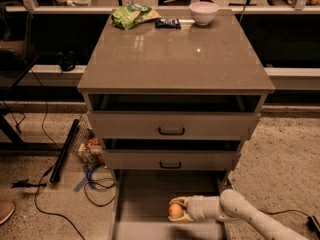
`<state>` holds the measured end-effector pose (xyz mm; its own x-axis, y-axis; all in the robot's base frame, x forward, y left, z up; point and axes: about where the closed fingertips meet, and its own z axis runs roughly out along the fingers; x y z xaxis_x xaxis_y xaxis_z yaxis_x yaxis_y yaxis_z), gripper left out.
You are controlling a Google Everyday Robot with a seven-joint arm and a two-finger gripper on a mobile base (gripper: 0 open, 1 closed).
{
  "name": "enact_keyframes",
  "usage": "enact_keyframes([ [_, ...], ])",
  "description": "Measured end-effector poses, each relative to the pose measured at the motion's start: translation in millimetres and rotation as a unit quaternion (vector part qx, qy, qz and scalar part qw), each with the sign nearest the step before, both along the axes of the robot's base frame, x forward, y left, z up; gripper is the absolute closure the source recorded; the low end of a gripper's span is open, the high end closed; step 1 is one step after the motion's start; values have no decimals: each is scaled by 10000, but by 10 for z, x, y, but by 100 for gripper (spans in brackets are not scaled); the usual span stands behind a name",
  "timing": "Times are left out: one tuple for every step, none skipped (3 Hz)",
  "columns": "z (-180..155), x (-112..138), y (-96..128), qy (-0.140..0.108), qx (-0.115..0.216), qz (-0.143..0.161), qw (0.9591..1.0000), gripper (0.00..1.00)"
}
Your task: Pick orange from bottom drawer and place on counter
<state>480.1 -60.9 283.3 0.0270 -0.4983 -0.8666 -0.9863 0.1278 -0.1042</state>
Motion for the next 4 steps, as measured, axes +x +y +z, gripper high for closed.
enact_keyframes([
  [548,-63,-180,-235,29,-194,9995,100],
  [1358,-279,-369,-567,-203,-346,9976,100],
  [2058,-383,-340,-808,-564,-315,9946,100],
  [2305,-308,-437,-1026,-853,-274,9907,100],
])
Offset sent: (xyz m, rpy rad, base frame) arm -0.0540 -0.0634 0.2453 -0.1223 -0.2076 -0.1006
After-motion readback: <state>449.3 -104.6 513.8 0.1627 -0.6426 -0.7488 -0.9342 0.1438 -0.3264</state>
